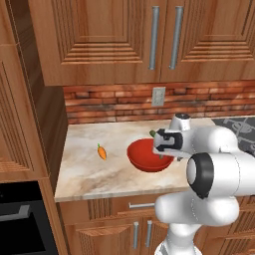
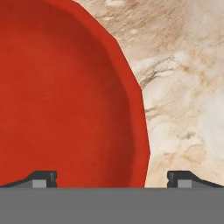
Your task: Place the two vegetables and bowl onto the tray for setting up a vegetable dip station.
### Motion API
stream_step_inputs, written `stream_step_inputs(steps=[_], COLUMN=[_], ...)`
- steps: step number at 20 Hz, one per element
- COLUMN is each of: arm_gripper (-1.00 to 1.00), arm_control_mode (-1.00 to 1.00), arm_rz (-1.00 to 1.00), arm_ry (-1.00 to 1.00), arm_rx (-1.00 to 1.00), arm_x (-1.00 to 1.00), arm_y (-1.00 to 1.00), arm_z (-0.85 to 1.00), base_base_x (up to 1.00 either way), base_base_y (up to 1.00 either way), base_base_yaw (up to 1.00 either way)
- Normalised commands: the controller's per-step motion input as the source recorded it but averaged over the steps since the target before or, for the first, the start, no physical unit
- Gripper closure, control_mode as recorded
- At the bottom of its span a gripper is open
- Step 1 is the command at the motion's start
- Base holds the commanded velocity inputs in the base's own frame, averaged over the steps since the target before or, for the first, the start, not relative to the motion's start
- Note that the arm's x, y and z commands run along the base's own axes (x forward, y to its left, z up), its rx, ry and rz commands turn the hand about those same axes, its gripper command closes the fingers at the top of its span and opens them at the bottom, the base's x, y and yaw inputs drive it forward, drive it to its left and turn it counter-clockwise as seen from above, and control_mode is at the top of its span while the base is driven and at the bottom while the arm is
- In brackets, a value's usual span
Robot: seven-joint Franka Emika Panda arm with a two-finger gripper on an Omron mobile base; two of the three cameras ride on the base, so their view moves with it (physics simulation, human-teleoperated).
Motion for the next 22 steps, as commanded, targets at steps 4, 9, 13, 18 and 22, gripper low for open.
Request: stream_step_inputs(steps=[4,9,13,18,22], arm_gripper=[-1.00,-1.00,1.00,1.00,1.00], arm_control_mode=[-1.00,-1.00,-1.00,-1.00,-1.00], arm_rz=[0.00,0.00,0.00,0.00,0.00], arm_ry=[0.00,0.00,0.02,0.04,0.02], arm_rx=[0.02,0.01,0.00,0.00,0.01], arm_x=[0.17,0.14,0.08,0.00,-0.07], arm_y=[0.00,0.00,0.00,0.00,0.00], arm_z=[-0.22,-0.18,-0.17,-0.09,-0.04], base_base_x=[0.00,0.00,0.00,0.00,0.00], base_base_y=[0.00,0.00,0.00,0.00,0.00], base_base_yaw=[0.00,0.00,0.00,0.00,0.00])
